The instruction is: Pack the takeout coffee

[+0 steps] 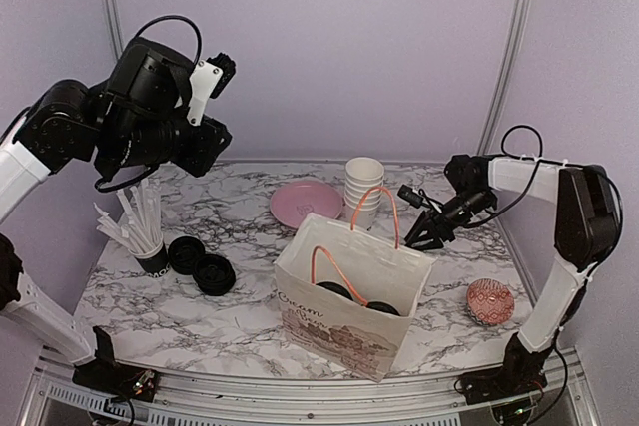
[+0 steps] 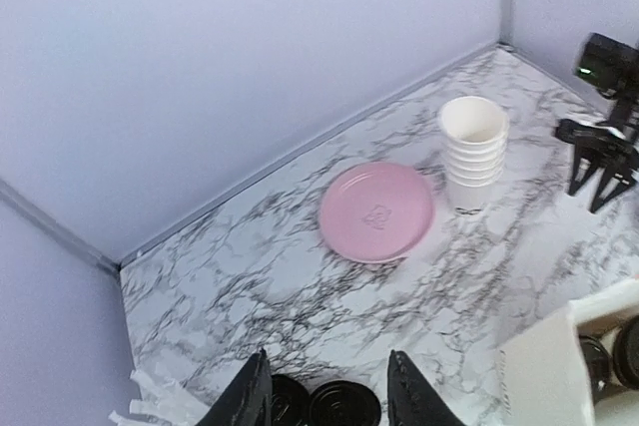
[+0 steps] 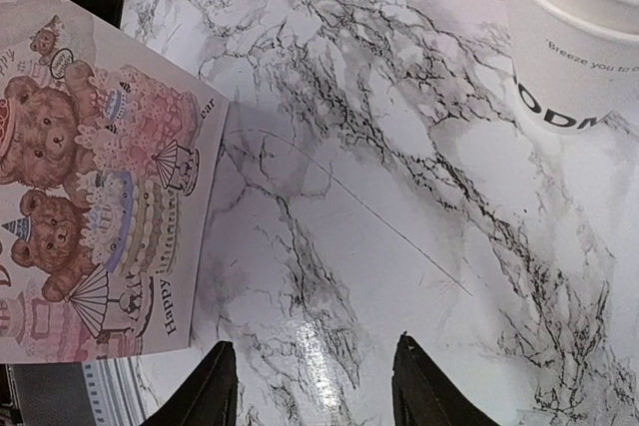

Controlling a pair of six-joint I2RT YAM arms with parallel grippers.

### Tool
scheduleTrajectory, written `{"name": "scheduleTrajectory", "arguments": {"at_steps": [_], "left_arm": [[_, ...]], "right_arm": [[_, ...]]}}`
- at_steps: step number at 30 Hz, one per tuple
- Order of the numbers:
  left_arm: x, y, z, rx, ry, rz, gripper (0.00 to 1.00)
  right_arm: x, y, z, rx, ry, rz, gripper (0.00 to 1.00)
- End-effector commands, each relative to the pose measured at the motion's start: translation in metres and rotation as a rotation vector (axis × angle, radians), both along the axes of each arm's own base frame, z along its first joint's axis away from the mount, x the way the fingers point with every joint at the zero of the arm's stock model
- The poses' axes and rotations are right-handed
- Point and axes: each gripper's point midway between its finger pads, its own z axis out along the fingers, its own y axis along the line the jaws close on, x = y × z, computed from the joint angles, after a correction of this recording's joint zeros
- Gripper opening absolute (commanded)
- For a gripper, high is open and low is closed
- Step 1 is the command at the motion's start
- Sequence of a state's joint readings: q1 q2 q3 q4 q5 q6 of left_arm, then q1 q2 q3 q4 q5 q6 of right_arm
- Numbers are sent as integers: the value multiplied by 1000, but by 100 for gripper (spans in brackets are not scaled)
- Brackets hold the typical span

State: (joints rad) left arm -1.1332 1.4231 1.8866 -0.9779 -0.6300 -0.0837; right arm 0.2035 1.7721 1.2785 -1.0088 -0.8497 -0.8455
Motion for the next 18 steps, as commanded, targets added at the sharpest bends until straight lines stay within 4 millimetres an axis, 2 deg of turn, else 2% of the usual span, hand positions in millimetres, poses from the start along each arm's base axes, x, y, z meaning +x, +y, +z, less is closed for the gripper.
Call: {"name": "scheduleTrajectory", "arguments": {"at_steps": [1, 5, 9, 10, 14, 16, 18], "left_arm": [[25, 91, -25, -49, -5, 386, 39], [40, 158, -66, -46, 77, 583, 37], [53, 212, -92, -38, 139, 736, 30], [57, 220, -96, -48, 152, 753, 29], [81, 234, -115, -190, 229, 743, 29], [90, 250, -126, -204, 252, 792, 24], [96, 257, -135, -215, 277, 815, 23]], "right_arm": [[8, -4, 0, -19, -63, -20, 51], [7, -6, -3, -30, -73, -25, 51], [5, -6, -4, -22, -67, -27, 50], [5, -6, -3, -21, -68, -29, 50], [5, -5, -5, -18, -63, -31, 50], [4, -5, -7, -19, -56, -31, 49], [3, -6, -10, -22, -49, -31, 49]]}}
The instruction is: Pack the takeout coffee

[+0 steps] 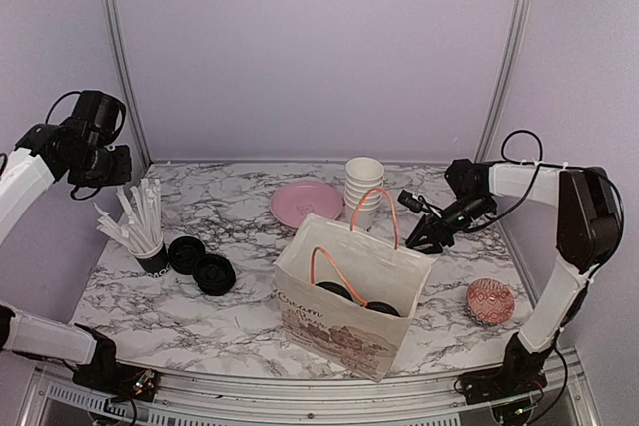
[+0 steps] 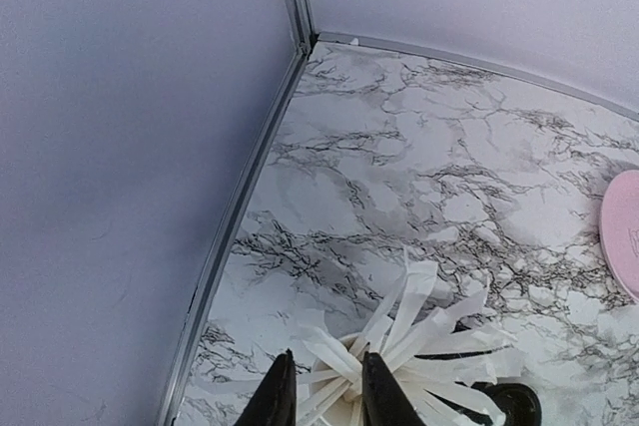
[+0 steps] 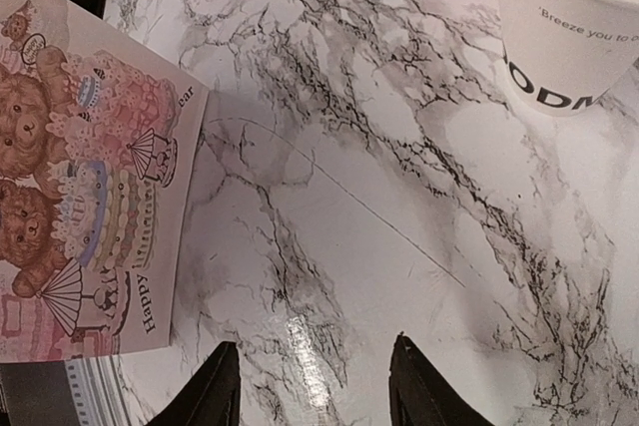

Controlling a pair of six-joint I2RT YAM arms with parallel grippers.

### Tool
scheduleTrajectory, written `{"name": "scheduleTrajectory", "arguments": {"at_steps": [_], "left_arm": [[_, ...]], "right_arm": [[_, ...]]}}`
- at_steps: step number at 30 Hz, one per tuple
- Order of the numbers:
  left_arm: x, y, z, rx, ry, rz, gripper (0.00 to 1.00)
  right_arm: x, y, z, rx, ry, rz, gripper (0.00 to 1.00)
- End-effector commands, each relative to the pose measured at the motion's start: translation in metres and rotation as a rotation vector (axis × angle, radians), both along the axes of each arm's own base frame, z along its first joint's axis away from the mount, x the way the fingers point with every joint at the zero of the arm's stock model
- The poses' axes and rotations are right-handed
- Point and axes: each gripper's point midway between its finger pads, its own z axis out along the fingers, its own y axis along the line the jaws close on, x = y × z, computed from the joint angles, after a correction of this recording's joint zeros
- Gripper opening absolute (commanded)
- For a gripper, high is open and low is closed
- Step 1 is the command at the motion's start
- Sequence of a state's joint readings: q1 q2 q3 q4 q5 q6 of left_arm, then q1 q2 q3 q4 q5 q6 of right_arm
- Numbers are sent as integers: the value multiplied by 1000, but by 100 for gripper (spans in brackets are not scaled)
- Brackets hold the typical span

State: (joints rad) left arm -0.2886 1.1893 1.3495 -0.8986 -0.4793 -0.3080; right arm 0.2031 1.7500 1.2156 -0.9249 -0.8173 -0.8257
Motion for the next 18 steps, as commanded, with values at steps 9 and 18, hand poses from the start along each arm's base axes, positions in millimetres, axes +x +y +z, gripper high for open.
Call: {"name": "scheduleTrajectory", "arguments": {"at_steps": [9, 18], "left_arm": [[34, 19, -26, -136, 1, 17, 21], [39, 19, -42, -152, 39, 13, 18]], "right_arm": [[0, -2, -4, -2, -1, -12, 48], [0, -3, -6, -8, 4, -14, 47]]}}
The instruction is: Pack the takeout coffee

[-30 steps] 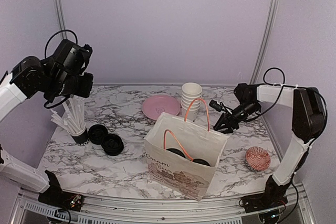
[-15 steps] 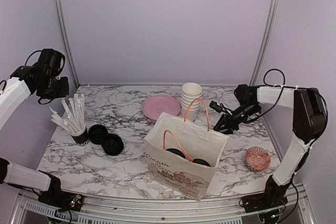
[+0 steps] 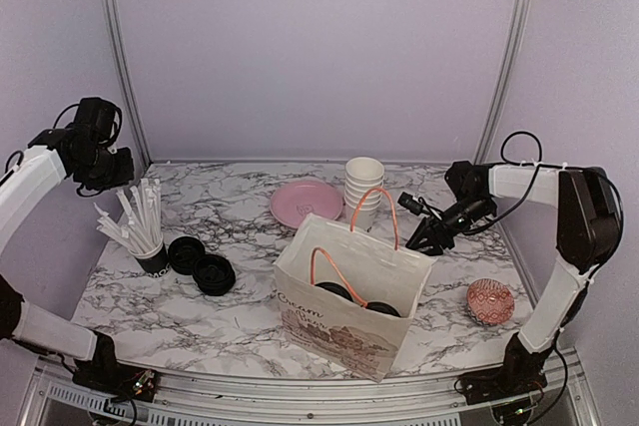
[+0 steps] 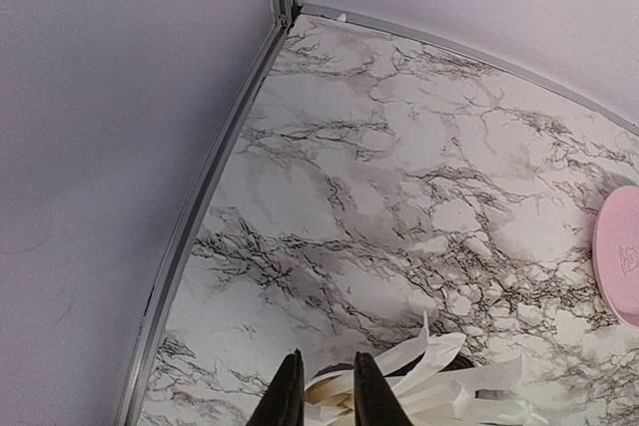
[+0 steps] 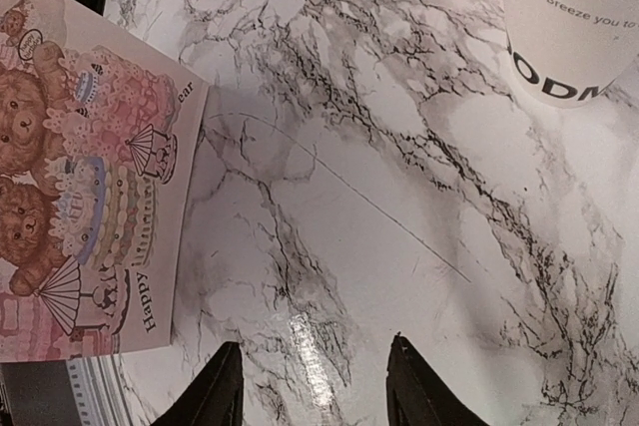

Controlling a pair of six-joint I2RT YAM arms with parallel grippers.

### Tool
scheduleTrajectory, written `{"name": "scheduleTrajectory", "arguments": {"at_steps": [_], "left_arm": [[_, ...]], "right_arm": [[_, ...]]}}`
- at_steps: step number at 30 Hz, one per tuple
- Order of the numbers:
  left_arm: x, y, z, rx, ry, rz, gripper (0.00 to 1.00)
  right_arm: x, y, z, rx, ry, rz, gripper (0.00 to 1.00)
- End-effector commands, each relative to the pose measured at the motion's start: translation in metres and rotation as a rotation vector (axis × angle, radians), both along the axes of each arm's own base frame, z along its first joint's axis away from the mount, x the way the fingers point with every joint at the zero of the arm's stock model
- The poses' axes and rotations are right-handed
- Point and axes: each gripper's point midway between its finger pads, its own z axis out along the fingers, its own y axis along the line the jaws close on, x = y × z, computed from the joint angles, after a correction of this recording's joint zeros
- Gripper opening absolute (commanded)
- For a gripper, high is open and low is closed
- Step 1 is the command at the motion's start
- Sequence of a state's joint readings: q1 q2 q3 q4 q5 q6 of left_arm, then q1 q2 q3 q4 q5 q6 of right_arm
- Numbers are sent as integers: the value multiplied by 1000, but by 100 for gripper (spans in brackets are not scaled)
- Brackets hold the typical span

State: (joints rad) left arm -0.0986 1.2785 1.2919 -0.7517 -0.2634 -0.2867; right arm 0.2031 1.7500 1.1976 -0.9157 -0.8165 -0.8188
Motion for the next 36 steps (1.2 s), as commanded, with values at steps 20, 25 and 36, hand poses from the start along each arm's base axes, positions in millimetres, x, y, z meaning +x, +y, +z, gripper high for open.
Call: {"name": "scheduleTrajectory", "arguments": {"at_steps": [20, 25, 36], "left_arm": [[-5, 6, -13, 52, 24, -15, 19], [-9, 10, 4, 71, -19, -4, 19], [-26, 18, -8, 103, 29, 21, 26]], "right_arm": [[2, -2, -8, -9, 14, -7, 46], [1, -1, -10, -12, 21, -4, 45], [-1, 2, -11, -17, 27, 7, 45]]}}
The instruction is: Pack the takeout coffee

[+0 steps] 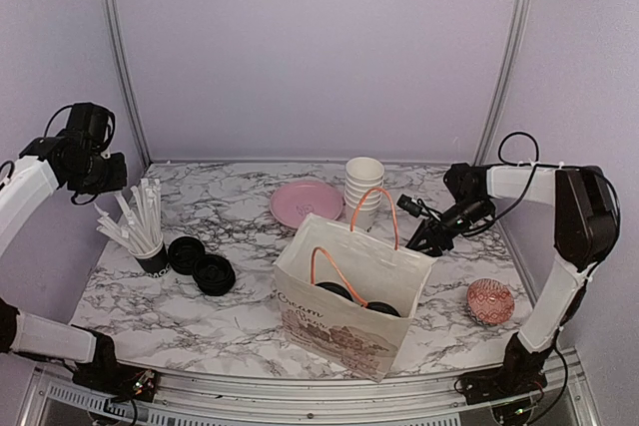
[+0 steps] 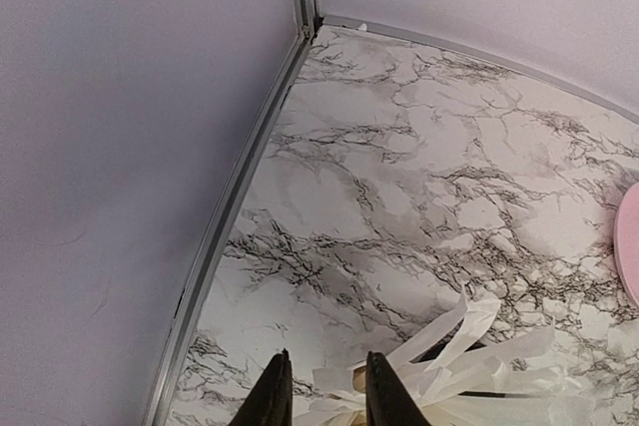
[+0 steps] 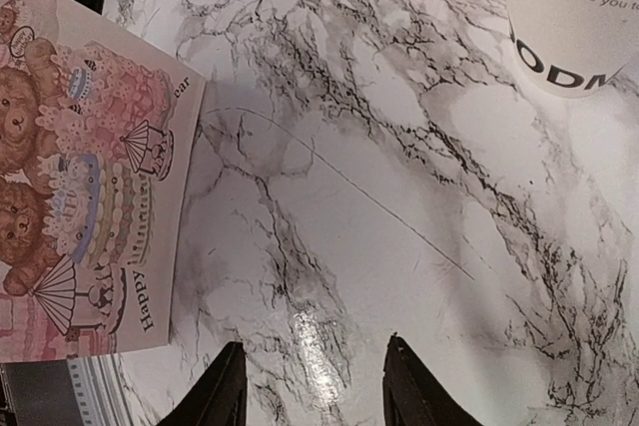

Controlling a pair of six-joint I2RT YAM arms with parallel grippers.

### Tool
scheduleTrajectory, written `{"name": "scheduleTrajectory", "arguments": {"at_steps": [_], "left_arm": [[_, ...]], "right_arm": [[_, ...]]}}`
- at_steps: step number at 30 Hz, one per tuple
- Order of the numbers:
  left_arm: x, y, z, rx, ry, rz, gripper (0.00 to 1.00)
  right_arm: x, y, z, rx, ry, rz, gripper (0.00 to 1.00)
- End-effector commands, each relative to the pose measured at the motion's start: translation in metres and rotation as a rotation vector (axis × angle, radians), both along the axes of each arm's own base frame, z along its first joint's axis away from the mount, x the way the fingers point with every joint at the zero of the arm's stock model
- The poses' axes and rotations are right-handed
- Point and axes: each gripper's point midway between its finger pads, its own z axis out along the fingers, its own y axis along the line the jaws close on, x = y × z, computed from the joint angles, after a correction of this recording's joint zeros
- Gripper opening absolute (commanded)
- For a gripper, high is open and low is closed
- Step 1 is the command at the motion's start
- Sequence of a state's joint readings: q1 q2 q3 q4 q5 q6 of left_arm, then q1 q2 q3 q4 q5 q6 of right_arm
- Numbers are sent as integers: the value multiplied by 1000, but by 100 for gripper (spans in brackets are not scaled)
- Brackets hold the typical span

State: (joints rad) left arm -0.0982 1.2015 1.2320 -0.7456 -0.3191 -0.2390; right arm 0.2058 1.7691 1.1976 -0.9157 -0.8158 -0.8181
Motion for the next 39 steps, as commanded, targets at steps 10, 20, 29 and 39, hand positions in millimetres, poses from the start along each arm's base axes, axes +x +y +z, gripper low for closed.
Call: {"name": "scheduleTrajectory", "arguments": {"at_steps": [10, 20, 29, 39], "left_arm": [[9, 1, -21, 13, 71, 4, 22], [6, 4, -19, 24, 63, 15, 13], [6, 4, -2, 40, 27, -5, 0], [-12, -1, 90, 6, -175, -37, 0]], "right_arm": [[-3, 4, -3, -11, 2, 13, 45], [-3, 4, -3, -12, 0, 16, 44], [-4, 6, -5, -17, 3, 22, 43], [-5, 7, -7, -24, 8, 28, 42]]}}
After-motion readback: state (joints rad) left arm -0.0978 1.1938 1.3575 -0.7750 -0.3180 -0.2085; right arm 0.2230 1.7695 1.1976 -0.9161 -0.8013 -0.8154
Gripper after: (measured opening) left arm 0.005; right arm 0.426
